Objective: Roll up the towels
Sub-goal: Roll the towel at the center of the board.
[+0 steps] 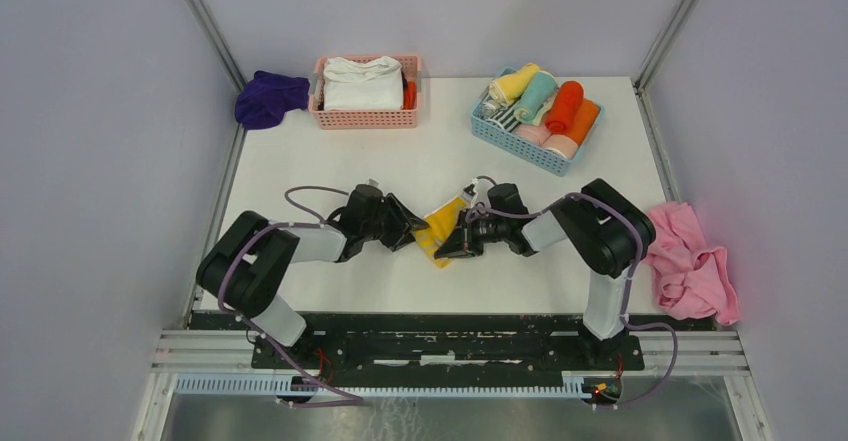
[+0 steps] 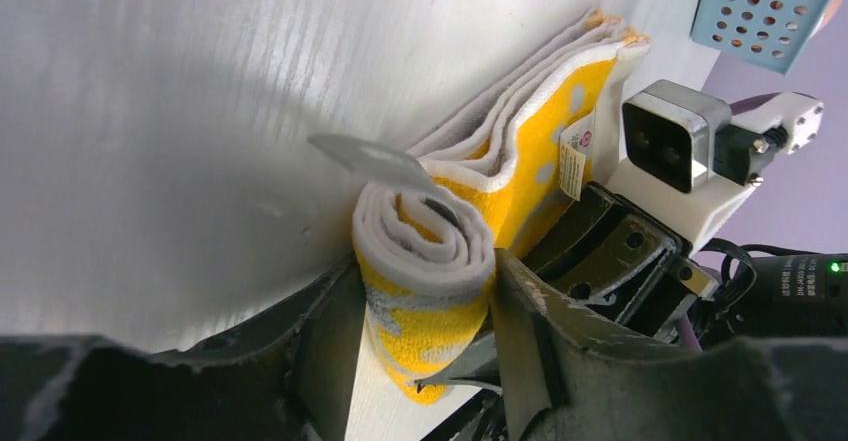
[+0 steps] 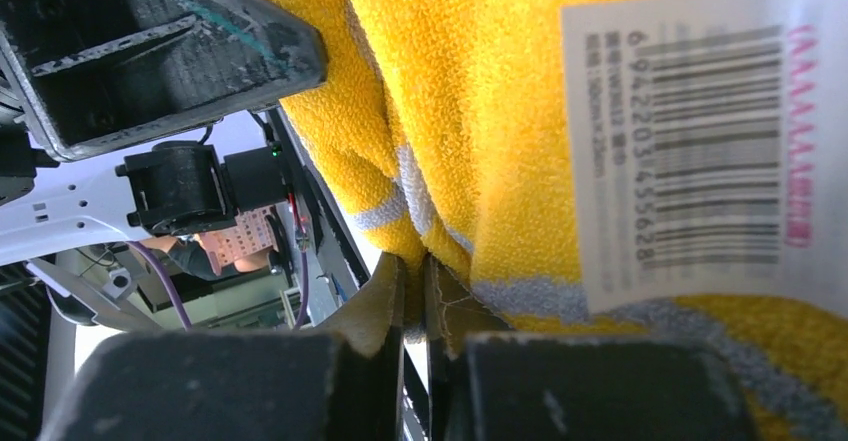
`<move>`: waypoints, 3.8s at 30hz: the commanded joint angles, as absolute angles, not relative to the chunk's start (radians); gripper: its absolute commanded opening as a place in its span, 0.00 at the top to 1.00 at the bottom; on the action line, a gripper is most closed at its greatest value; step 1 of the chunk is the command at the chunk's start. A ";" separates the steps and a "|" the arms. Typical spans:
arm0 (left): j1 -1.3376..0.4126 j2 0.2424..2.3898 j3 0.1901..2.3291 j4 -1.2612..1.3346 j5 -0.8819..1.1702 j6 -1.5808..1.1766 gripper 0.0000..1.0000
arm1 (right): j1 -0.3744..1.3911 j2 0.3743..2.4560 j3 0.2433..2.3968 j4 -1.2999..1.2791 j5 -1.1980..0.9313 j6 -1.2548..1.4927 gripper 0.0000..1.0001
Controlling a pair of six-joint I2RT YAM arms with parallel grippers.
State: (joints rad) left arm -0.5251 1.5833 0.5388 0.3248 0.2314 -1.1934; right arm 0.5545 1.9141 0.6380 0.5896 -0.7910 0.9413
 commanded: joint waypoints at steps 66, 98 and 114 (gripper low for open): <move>-0.507 1.284 0.461 0.093 0.121 -1.159 0.32 | 0.772 1.681 0.606 0.471 -0.557 0.627 0.96; -0.559 1.705 0.554 0.157 0.107 -1.232 0.55 | 0.585 1.564 0.639 0.088 -0.476 0.592 0.58; -0.600 1.755 0.613 0.089 0.083 -1.282 0.53 | 1.044 1.453 0.942 -0.297 0.371 0.261 0.52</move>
